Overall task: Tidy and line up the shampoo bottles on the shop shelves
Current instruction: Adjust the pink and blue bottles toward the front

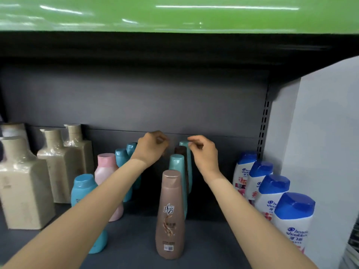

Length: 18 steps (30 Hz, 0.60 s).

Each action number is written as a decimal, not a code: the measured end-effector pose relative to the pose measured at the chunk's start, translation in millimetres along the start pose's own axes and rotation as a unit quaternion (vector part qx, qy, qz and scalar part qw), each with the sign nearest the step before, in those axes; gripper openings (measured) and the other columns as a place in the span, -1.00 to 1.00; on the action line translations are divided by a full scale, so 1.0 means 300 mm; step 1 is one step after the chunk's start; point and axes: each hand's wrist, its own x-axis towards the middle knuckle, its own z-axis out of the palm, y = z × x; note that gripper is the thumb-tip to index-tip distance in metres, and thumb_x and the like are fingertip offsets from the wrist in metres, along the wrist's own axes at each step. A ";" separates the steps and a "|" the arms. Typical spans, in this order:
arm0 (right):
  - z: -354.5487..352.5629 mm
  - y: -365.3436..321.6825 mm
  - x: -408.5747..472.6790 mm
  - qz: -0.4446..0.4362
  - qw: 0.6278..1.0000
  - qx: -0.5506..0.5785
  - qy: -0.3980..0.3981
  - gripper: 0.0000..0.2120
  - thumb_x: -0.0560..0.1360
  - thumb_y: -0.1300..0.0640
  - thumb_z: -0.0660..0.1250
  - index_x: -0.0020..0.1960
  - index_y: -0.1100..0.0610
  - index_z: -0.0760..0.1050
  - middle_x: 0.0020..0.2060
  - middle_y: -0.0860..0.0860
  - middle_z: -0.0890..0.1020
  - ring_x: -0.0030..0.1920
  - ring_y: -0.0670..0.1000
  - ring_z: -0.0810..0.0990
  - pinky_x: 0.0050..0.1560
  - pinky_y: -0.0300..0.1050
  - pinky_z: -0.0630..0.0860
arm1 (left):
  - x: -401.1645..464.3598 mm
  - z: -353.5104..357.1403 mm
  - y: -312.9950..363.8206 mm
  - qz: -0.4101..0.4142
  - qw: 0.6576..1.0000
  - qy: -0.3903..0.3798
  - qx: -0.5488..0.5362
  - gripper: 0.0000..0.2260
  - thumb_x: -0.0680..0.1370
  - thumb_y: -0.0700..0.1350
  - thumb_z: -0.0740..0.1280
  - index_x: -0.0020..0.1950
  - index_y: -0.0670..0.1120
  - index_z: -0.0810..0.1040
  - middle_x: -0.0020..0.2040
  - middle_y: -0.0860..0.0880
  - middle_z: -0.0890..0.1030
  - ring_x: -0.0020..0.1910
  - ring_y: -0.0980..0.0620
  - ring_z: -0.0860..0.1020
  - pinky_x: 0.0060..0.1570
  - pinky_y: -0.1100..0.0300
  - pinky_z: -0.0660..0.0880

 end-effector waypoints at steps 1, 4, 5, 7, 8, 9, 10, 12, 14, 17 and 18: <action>-0.006 -0.034 -0.001 -0.006 1.000 -0.003 -0.013 -0.84 0.50 0.29 0.30 0.01 0.17 0.61 -0.08 0.04 0.66 -0.09 -0.10 0.57 -0.03 -0.36 0.43 | -0.009 -0.022 0.008 0.019 1.000 0.009 0.014 -0.89 0.49 -0.18 0.29 -0.08 -0.10 0.61 -0.23 -0.08 0.64 -0.22 -0.08 0.62 -0.09 0.13 0.56; -0.005 -0.138 -0.007 0.006 0.998 -0.013 -0.056 -0.84 0.49 0.28 0.29 -0.03 0.11 0.61 -0.15 -0.01 0.64 -0.11 -0.06 0.59 0.00 -0.27 0.50 | -0.033 -0.102 0.022 0.049 0.998 0.020 0.030 -0.91 0.47 -0.15 0.30 -0.14 -0.02 0.60 -0.19 -0.09 0.66 -0.15 -0.12 0.64 -0.01 0.05 0.55; 0.002 -0.176 -0.012 0.016 0.997 -0.012 -0.070 -0.83 0.49 0.28 0.28 -0.06 0.09 0.61 -0.19 -0.01 0.63 -0.13 -0.03 0.60 0.02 -0.18 0.52 | -0.044 -0.135 0.021 0.056 0.998 0.020 0.035 -0.90 0.47 -0.16 0.29 -0.16 0.00 0.58 -0.18 -0.09 0.66 -0.14 -0.12 0.64 0.00 0.04 0.55; 0.024 -0.252 -0.030 0.034 0.994 -0.016 -0.098 -0.82 0.48 0.29 0.29 -0.14 0.05 0.58 -0.26 -0.02 0.61 -0.21 0.00 0.59 0.00 -0.07 0.54 | -0.066 -0.207 0.003 0.070 0.997 0.022 0.037 -0.89 0.46 -0.16 0.29 -0.18 0.04 0.56 -0.21 -0.05 0.65 -0.14 -0.12 0.63 -0.01 0.03 0.56; 0.039 -0.288 -0.042 0.040 0.993 -0.022 -0.110 -0.82 0.48 0.29 0.29 -0.15 0.05 0.57 -0.28 -0.02 0.60 -0.24 0.00 0.59 -0.05 -0.09 0.54 | -0.081 -0.245 -0.010 0.079 0.996 0.023 0.038 -0.89 0.46 -0.15 0.29 -0.17 0.04 0.56 -0.23 -0.03 0.64 -0.14 -0.11 0.63 -0.01 0.04 0.56; 0.054 -0.324 -0.058 0.045 0.991 -0.028 -0.121 -0.83 0.49 0.29 0.29 -0.14 0.06 0.58 -0.28 -0.02 0.60 -0.27 -0.02 0.58 -0.10 -0.14 0.52 | -0.097 -0.285 -0.026 0.088 0.995 0.025 0.040 -0.90 0.45 -0.15 0.29 -0.15 0.03 0.57 -0.23 -0.02 0.64 -0.15 -0.10 0.62 -0.01 0.06 0.55; 0.072 -0.358 -0.076 0.049 0.990 -0.033 -0.131 -0.85 0.49 0.28 0.29 -0.12 0.08 0.59 -0.26 0.00 0.60 -0.29 -0.05 0.57 -0.14 -0.19 0.51 | -0.113 -0.325 -0.044 0.097 0.994 0.029 0.041 -0.90 0.45 -0.14 0.29 -0.13 0.02 0.59 -0.22 -0.02 0.65 -0.16 -0.08 0.62 -0.01 0.08 0.55; 0.110 -0.418 -0.119 0.046 0.989 -0.033 -0.137 -0.87 0.50 0.26 0.30 -0.10 0.09 0.59 -0.22 0.03 0.61 -0.32 -0.10 0.56 -0.12 -0.19 0.52 | -0.145 -0.405 -0.084 0.116 0.991 0.044 0.048 -0.87 0.46 -0.17 0.29 -0.07 -0.06 0.61 -0.21 -0.01 0.64 -0.16 -0.03 0.62 -0.03 0.14 0.53; 0.152 -0.464 -0.171 0.027 0.991 -0.034 -0.129 -0.87 0.50 0.25 0.30 -0.11 0.07 0.59 -0.23 0.04 0.62 -0.31 -0.09 0.56 -0.10 -0.19 0.52 | -0.175 -0.479 -0.131 0.125 0.990 0.051 0.053 -0.87 0.47 -0.20 0.28 -0.07 -0.08 0.61 -0.23 0.02 0.61 -0.18 0.02 0.59 -0.09 0.20 0.49; 0.214 -0.517 -0.256 0.010 0.990 -0.059 -0.125 -0.86 0.49 0.22 0.31 -0.13 0.02 0.59 -0.26 -0.03 0.62 -0.22 -0.06 0.59 -0.04 -0.17 0.51 | -0.209 -0.555 -0.216 0.132 0.990 0.032 0.030 -0.90 0.49 -0.21 0.29 -0.11 -0.03 0.57 -0.26 0.04 0.59 -0.23 0.04 0.57 -0.15 0.24 0.41; 0.235 -0.527 -0.284 0.010 0.990 -0.069 -0.126 -0.86 0.49 0.21 0.31 -0.13 0.00 0.59 -0.25 -0.04 0.62 -0.17 -0.06 0.60 -0.02 -0.15 0.50 | -0.219 -0.572 -0.245 0.135 0.990 0.020 0.020 -0.90 0.49 -0.21 0.30 -0.11 -0.03 0.56 -0.25 0.04 0.59 -0.22 0.05 0.57 -0.15 0.26 0.41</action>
